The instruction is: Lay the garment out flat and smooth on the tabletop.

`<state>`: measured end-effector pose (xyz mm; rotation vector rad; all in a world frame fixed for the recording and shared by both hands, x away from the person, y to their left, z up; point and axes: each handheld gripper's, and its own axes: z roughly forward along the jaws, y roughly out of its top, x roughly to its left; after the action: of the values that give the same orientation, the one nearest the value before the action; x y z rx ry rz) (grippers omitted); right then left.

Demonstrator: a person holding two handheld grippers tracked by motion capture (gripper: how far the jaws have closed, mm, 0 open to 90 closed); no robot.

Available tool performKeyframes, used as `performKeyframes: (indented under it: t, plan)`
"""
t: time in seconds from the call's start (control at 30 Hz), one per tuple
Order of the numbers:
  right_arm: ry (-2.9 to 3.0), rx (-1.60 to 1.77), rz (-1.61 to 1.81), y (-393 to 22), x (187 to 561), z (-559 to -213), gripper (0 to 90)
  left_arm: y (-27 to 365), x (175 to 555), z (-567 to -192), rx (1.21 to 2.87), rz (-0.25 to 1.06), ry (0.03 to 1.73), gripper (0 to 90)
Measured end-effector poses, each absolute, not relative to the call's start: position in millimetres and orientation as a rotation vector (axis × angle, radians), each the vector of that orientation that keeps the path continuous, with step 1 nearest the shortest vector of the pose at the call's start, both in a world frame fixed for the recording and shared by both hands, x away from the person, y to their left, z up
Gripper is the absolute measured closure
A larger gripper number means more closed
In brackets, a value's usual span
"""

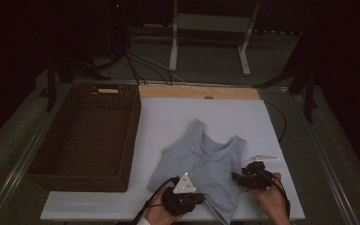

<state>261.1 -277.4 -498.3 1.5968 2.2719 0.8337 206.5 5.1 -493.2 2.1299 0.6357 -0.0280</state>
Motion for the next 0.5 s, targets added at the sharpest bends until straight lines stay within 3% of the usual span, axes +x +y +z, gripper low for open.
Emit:
performKeyframes:
  t: [0.17,0.33,0.5]
  plan:
    - [2.3,1.609,0.803,-273,263,-503,54.1,4,207,-493,2.127,-0.03,0.636,85.5]
    - [2.331,1.55,0.784,-268,260,-502,80.7,0,207,-492,2.114,-0.047,0.639,85.5]
    - [2.315,1.494,0.728,-269,261,-500,83.0,-10,204,-492,2.117,-0.064,0.621,85.4]
